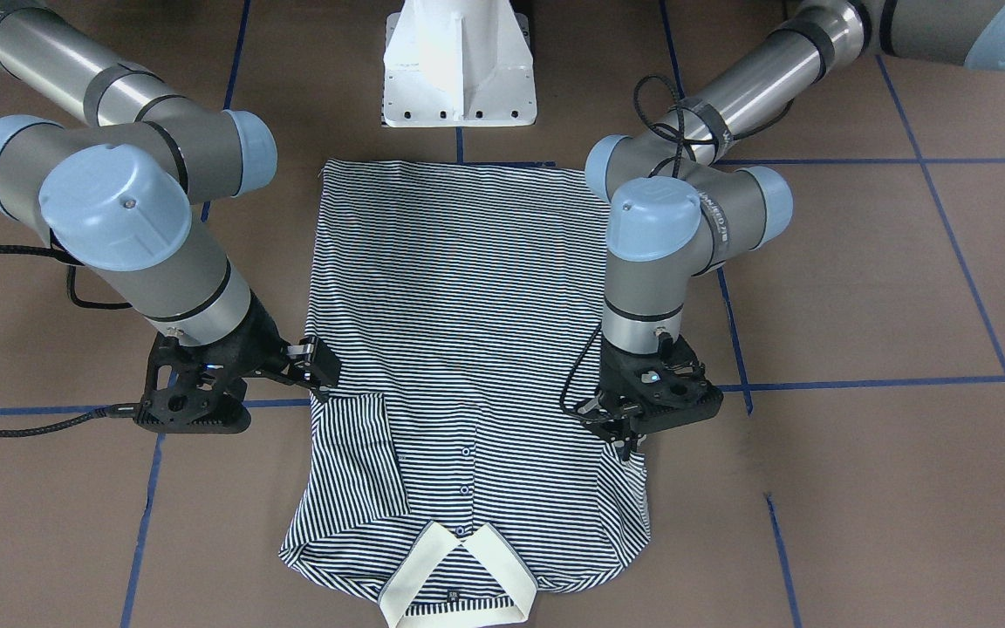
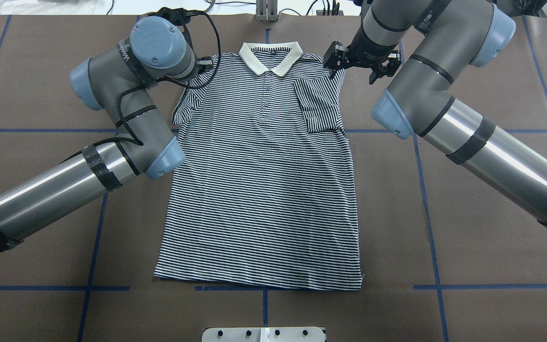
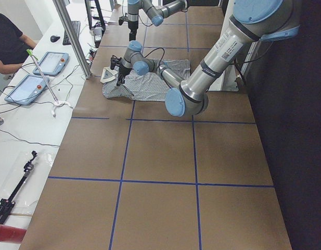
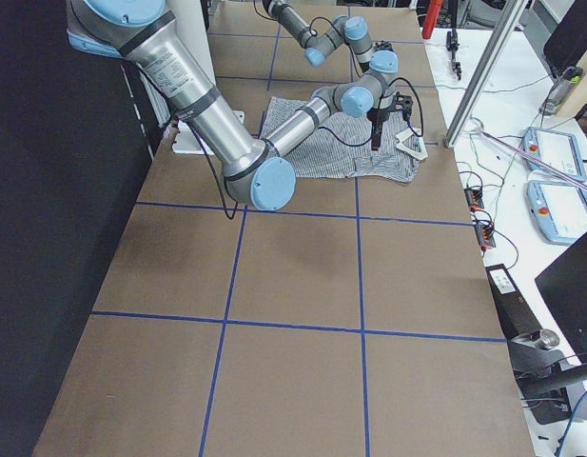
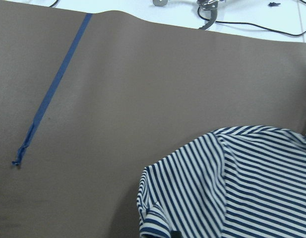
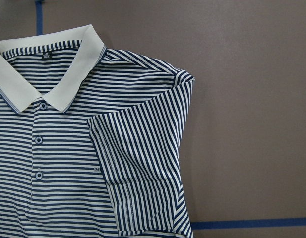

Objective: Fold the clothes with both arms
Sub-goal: 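Fold the sleeve nearest the left gripper onto the shirt while the right arm withdraws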

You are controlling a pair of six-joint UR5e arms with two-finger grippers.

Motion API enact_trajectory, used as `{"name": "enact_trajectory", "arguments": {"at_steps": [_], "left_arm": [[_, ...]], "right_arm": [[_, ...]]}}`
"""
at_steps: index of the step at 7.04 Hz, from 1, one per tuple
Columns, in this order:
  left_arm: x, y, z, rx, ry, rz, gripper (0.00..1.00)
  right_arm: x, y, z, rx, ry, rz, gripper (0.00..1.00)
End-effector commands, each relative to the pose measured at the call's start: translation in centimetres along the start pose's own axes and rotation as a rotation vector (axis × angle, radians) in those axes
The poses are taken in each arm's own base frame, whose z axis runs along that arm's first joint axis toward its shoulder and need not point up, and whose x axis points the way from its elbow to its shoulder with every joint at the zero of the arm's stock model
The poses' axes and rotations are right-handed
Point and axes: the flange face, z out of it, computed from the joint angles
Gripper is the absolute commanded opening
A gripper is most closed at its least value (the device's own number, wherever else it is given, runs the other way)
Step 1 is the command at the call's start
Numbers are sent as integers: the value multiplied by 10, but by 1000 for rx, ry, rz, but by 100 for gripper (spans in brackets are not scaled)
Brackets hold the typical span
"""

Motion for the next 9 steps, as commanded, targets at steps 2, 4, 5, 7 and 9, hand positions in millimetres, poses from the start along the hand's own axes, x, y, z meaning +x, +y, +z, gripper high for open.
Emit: {"name": "enact_trajectory", "arguments": {"at_steps": [2,4,5,7,9], "left_arm": [[51,37,19,-33,56,-68,1],[53,41,25,-29,112,-143,59],[56,41,23,-26,138,-138,100],[64,36,3,-10,247,-142,100],[20,58,-6,-99,303,-72,100]], "right_arm": [[65,-4,9,6,-28,-10,100],[69,-6,13,4,-19,-37,100],[78,-3,19,-1,-7,-32,100],[79,-1,23,-6,-3,-32,100],[67,10,13,2,-28,-30,100]]}}
